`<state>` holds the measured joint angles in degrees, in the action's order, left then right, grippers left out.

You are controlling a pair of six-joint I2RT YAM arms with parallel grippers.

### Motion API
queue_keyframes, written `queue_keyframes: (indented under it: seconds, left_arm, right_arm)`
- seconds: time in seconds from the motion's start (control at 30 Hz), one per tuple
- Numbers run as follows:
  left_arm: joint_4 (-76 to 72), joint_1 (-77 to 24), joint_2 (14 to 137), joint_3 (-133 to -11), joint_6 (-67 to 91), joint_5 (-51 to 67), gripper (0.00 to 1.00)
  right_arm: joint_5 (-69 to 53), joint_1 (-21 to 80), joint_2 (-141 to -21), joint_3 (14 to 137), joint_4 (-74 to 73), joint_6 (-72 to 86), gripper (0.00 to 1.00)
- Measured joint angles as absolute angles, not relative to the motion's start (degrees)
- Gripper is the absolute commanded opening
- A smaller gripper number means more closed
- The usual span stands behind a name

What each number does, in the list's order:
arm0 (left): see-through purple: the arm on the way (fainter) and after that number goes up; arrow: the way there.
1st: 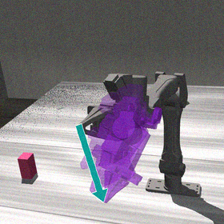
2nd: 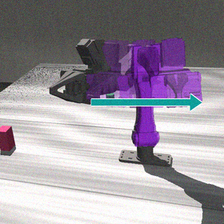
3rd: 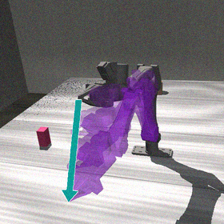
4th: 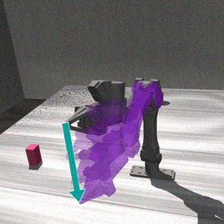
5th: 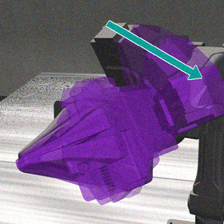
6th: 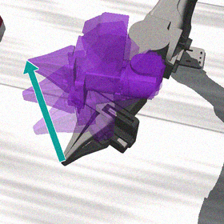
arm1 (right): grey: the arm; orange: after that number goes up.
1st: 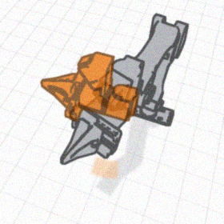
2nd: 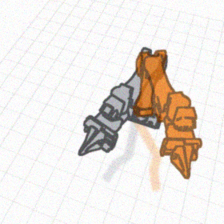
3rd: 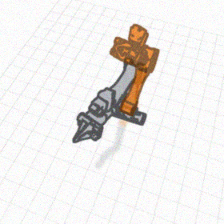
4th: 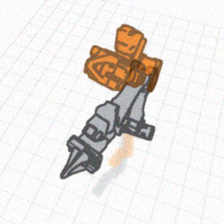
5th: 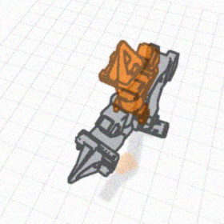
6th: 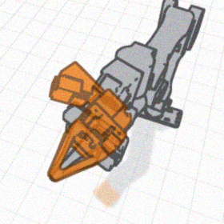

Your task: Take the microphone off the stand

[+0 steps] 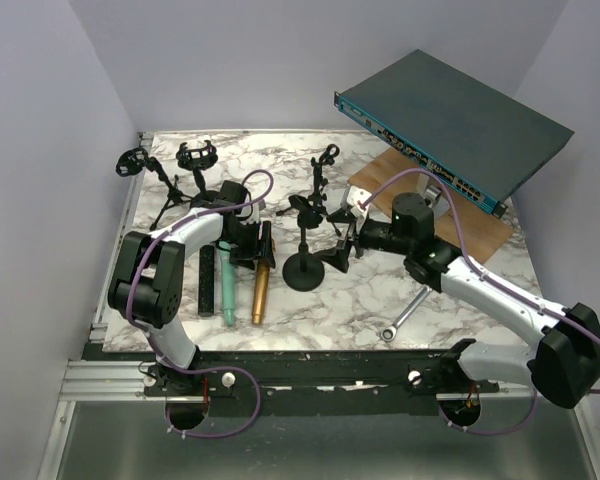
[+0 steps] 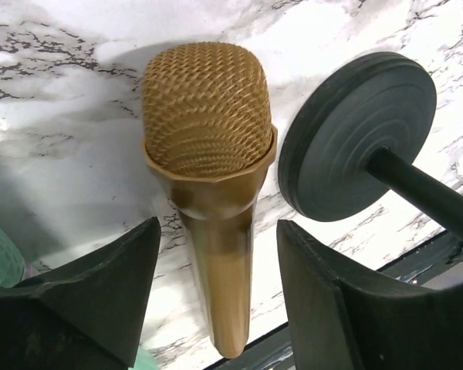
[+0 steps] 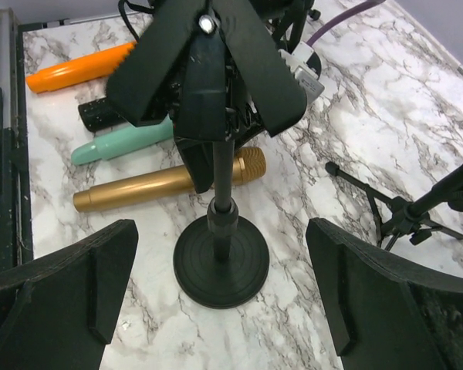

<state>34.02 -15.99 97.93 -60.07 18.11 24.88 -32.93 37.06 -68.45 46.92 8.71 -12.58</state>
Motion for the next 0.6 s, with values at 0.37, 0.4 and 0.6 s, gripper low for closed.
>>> queue_keyframes:
  seconds: [0.37, 0.4, 0.6]
  left_arm:
    - [35.99, -15.81, 92.6, -60.66, 15.29, 24.67, 0.89]
    - [36.12, -15.81, 90.89, -60.71, 14.76, 24.64, 0.9]
    - [35.73, -15.81, 78.91, -61.39, 11.44, 24.67, 0.92]
  right_arm:
    - [-34.52, 37.04, -79.81, 46.37, 19.9, -11.6, 0.96]
    - [-34.96, 37.04, -80.95, 46.81, 20.38, -11.35, 0.95]
    - [-37.39, 37.04, -86.37, 50.85, 24.23, -8.58, 0.7]
